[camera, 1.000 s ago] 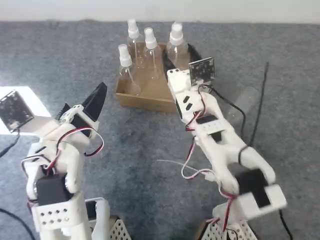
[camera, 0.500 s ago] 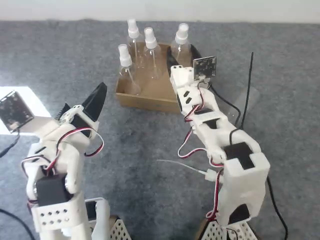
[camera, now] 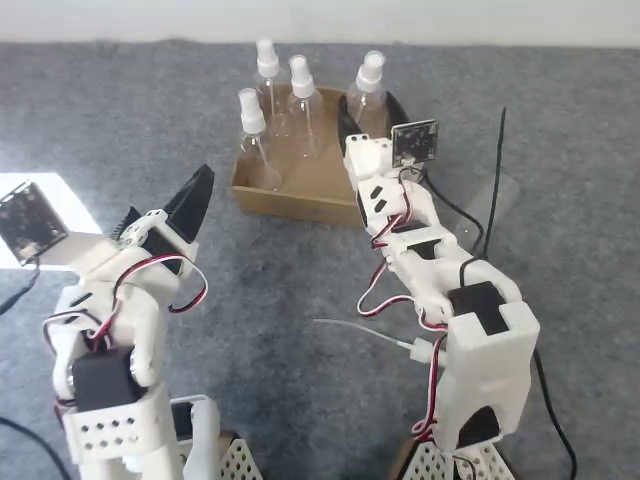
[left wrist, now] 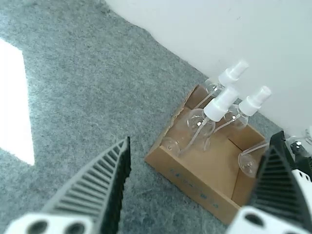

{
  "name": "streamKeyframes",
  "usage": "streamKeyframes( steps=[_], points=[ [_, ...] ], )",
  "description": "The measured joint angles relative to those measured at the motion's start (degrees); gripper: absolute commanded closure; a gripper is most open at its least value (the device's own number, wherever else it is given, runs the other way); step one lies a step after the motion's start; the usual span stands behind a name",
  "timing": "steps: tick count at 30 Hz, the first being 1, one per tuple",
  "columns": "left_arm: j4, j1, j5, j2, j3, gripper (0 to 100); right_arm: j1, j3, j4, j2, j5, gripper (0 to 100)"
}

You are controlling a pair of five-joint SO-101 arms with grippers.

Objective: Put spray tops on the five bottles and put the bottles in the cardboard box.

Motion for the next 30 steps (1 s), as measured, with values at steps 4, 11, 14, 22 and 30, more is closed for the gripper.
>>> streamKeyframes(
  steps=[4,11,14,22,30],
  points=[
    [0.00,0.00,0.00,0.00,0.00,62,0.00,0.00,0.00,0.00,0.18,98.9],
    [0.00,0.00,0.00,0.00,0.00,62,0.00,-0.18,-0.44,5.45,0.18,98.9],
    [0.00,0.00,0.00,0.00,0.00,62,-0.09,-1.58,-0.53,7.82,0.18,98.9],
    [0.00,0.00,0.00,0.00,0.00,62,0.00,-2.29,-4.40,9.76,0.26,99.3],
    [0.00,0.00,0.00,0.00,0.00,62,0.00,-3.69,-7.03,14.24,0.35,99.3]
  ],
)
